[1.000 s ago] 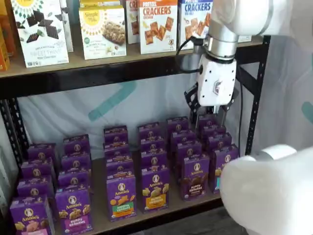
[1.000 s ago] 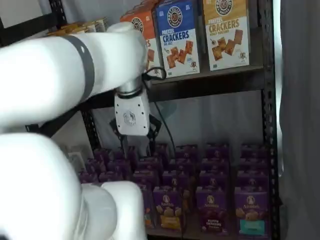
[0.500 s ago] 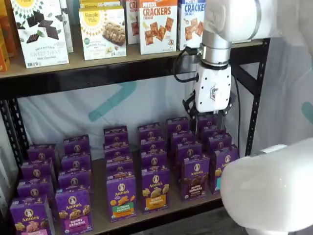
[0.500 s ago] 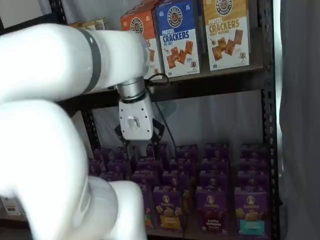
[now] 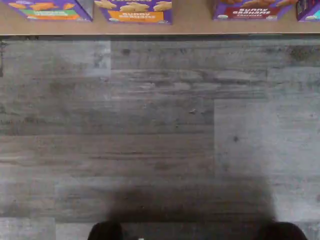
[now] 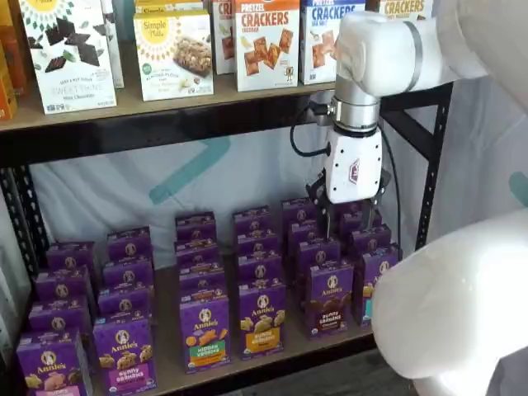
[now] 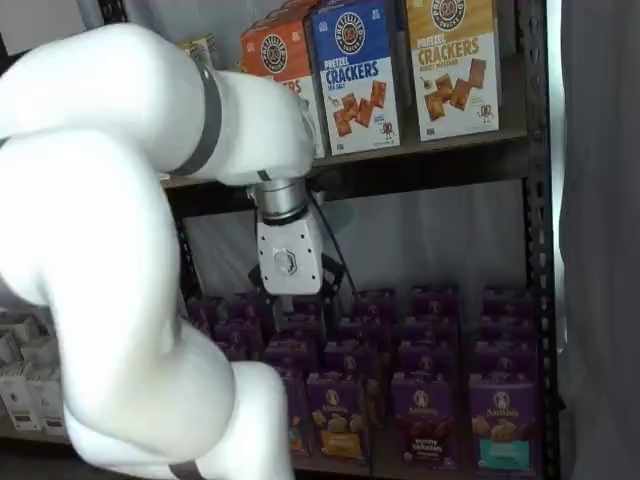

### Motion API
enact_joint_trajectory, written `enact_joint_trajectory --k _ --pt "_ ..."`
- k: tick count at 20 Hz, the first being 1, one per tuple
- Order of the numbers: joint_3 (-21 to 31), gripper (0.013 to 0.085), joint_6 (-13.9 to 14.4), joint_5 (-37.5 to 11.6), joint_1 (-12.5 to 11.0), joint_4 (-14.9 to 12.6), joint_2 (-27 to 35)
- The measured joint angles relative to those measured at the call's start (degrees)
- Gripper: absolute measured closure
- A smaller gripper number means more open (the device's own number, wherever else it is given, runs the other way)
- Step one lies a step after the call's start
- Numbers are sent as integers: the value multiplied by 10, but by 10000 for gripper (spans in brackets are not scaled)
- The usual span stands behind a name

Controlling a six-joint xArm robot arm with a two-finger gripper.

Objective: Pick up the purple box with a brown patch in the center, on the bottom shelf, the fifth box from the left

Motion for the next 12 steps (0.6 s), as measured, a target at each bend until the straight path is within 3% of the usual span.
enact_joint_trajectory --k 12 --pt "31 130 -31 -138 -30 -4 92"
